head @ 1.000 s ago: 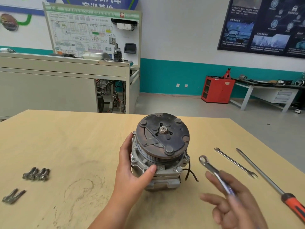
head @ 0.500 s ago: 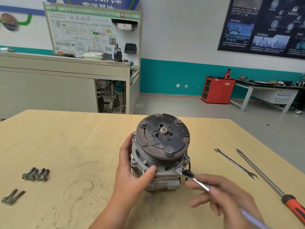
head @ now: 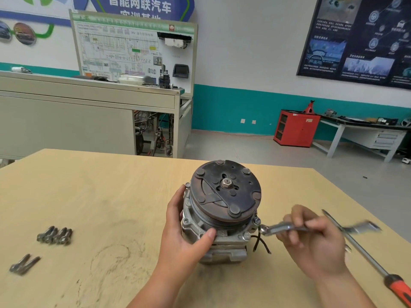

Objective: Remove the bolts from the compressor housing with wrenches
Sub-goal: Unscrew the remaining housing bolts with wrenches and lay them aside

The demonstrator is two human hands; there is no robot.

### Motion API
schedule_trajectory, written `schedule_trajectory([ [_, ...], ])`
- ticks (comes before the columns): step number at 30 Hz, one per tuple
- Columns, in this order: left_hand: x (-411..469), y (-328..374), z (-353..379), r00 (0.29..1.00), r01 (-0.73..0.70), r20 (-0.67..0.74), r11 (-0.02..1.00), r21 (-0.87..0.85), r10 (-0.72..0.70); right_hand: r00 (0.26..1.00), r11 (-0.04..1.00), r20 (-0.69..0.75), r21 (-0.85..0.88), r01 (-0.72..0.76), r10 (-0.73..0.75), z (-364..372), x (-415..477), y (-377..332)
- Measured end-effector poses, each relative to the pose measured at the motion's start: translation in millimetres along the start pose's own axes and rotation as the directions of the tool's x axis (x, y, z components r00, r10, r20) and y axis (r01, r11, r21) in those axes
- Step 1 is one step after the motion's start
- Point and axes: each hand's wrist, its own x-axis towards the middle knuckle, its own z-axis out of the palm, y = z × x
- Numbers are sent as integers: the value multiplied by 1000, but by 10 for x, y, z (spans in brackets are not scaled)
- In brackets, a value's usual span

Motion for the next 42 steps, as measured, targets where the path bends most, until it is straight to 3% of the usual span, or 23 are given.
schedule_trajectory([
  [3,14,-13,-14,1000,3,1,1000,0,-3,899,927,-303,-300,226,-317,200,-361,204],
  [4,22,-22,-22,1000,3,-1,1000,3,-3,861,912,-357,-328,247,-362,207,-458,276],
  [6,29,-32,-26,1000,-2,-6,1000,12,2,869,928,-403,-342,148,-287,318,-601,356],
  [9,9,-31,-11,1000,-9,-17,1000,10,10,906,928,-383,-372,29,-182,486,-683,422],
  [12,-13,-27,0,1000,-16,-12,1000,2,16,903,902,-371,-429,42,-218,531,-706,512],
  [17,-28,-20,10,1000,-9,-1,1000,1,9,931,780,-226,-619,90,-287,567,-738,537],
  [18,-29,-22,13,1000,-9,-1,1000,1,9,929,784,-231,-613,92,-290,573,-712,491],
  [20,-29,-28,14,1000,-7,-2,1000,-2,7,949,870,-275,-494,-3,-153,526,-619,334],
  [24,-34,-25,12,1000,3,10,1000,-1,-3,963,863,-269,-492,-110,-30,317,-195,-48],
  [28,-27,-12,12,1000,5,19,1000,-11,-5,972,812,-49,-542,-218,228,204,309,-289],
  [30,-15,-23,-2,1000,1,8,1000,-14,-1,962,829,17,-513,-225,271,178,388,-312],
  [33,-14,-44,-7,1000,-6,-14,1000,-6,6,977,938,33,-289,-191,210,119,267,-255],
  [35,-18,-37,0,1000,-10,-12,1000,-8,10,992,988,-67,-100,-117,111,85,28,-153],
  [39,-15,-26,11,1000,-17,-6,1000,-3,17,924,976,-376,-216,-15,-69,153,-514,152],
  [42,-10,-30,4,1000,-16,-11,1000,5,16,903,958,-426,-278,-77,-51,272,-730,336],
])
